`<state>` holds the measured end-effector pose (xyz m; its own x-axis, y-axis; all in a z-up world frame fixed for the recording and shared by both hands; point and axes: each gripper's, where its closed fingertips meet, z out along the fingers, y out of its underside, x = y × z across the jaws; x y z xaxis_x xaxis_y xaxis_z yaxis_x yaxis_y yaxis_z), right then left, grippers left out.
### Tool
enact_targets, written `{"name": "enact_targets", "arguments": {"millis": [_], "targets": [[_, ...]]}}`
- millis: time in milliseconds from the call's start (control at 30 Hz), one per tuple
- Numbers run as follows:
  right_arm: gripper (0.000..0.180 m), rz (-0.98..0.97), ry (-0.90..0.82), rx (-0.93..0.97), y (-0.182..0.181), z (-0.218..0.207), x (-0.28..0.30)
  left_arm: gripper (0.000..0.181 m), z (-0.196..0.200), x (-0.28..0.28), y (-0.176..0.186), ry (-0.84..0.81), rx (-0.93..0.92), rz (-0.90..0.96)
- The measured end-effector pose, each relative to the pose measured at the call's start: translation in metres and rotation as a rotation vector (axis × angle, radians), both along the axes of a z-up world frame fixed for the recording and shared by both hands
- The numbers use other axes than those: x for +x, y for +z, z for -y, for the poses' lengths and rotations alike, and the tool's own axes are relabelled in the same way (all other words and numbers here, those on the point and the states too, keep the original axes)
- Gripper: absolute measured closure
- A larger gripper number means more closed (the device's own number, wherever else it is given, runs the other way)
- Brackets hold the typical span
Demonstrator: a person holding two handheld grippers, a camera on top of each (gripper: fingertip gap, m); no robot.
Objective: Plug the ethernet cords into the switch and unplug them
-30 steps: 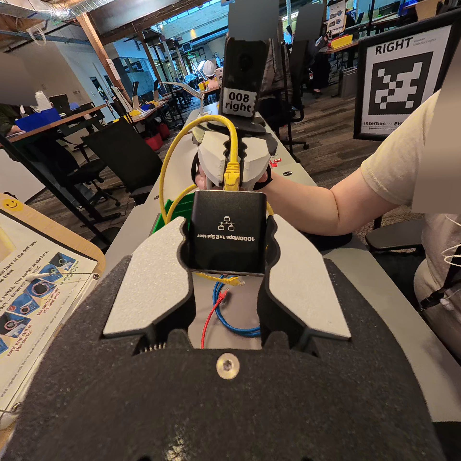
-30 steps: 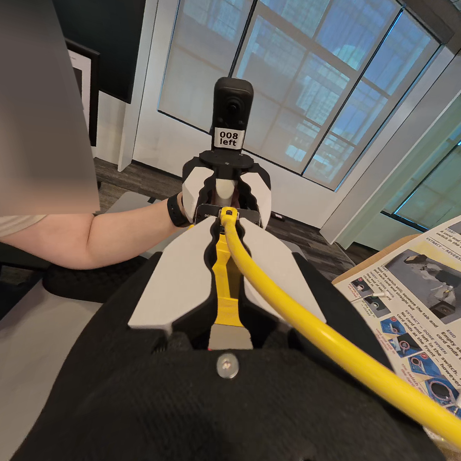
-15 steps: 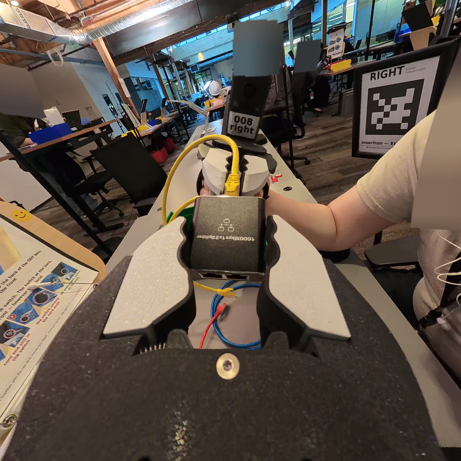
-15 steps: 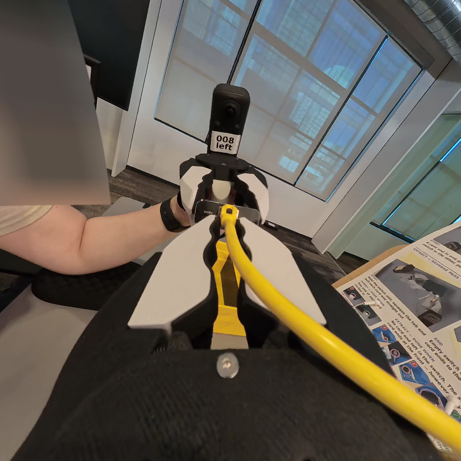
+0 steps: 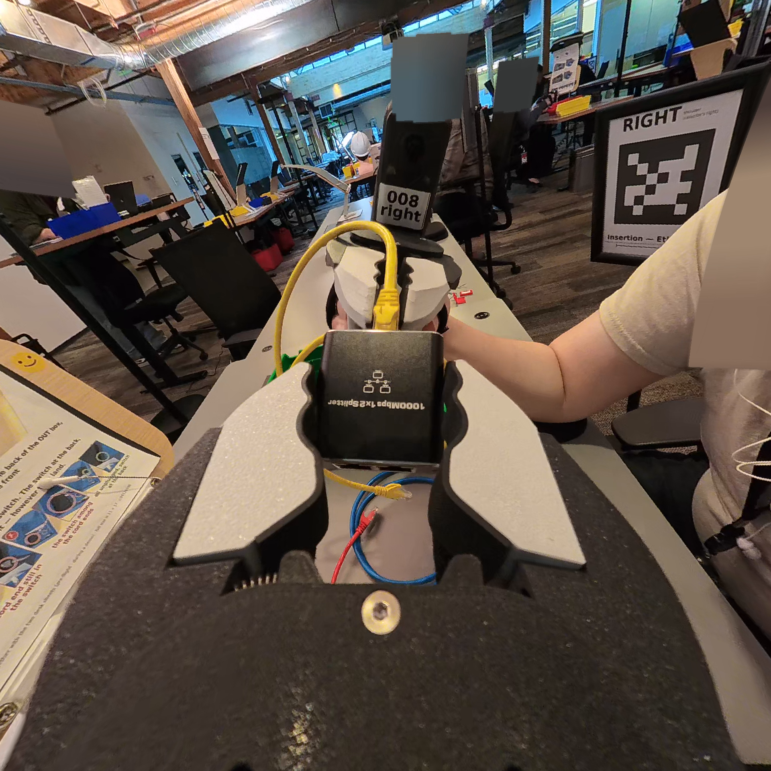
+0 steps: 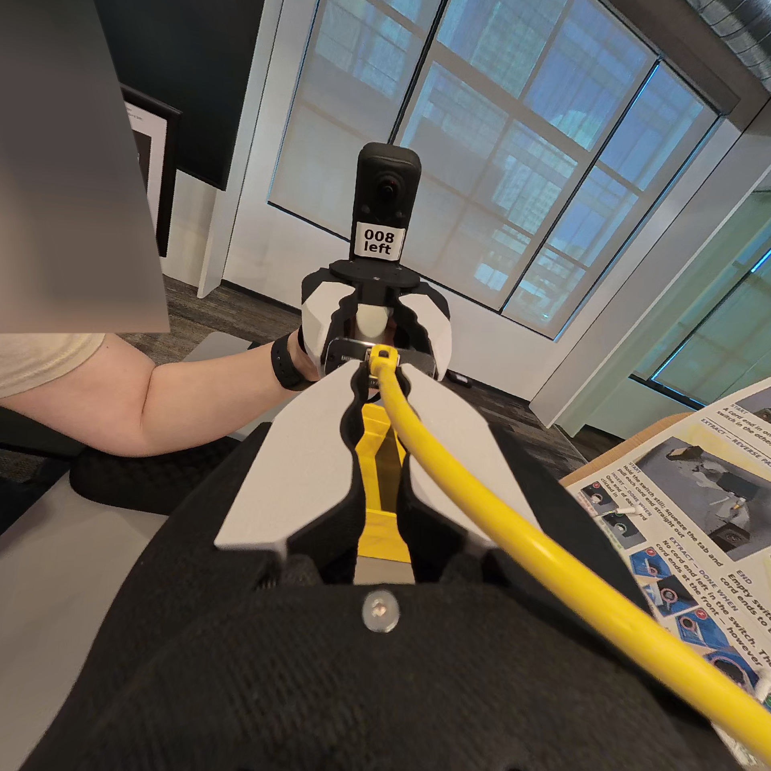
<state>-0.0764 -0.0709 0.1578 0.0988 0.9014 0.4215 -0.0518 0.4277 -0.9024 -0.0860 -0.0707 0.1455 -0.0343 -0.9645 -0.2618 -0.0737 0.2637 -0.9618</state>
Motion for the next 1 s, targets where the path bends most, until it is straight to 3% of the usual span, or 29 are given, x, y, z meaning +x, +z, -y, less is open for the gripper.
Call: {"name": "enact_targets", "arguments": {"millis": [500,600,767,1000], "targets": [[0.167,-0.052,0.012,0.006,0.006,0.000,-0.002,0.125,0.002,-0.002,0.012,0.035,0.039,0.054],[0.167,-0.075,-0.046,-0.009,0.005,-0.014,0.001,0.111,-0.006,-0.014,0.019,0.110,0.039,0.082],[0.167,-0.195,0.012,-0.150,0.013,-0.027,0.010,0.109,-0.033,-0.031,0.013,0.314,0.201,0.086],[0.167,-0.372,0.248,-0.422,0.022,-0.038,0.027,0.110,-0.026,-0.020,0.000,0.253,0.271,0.048]]}}
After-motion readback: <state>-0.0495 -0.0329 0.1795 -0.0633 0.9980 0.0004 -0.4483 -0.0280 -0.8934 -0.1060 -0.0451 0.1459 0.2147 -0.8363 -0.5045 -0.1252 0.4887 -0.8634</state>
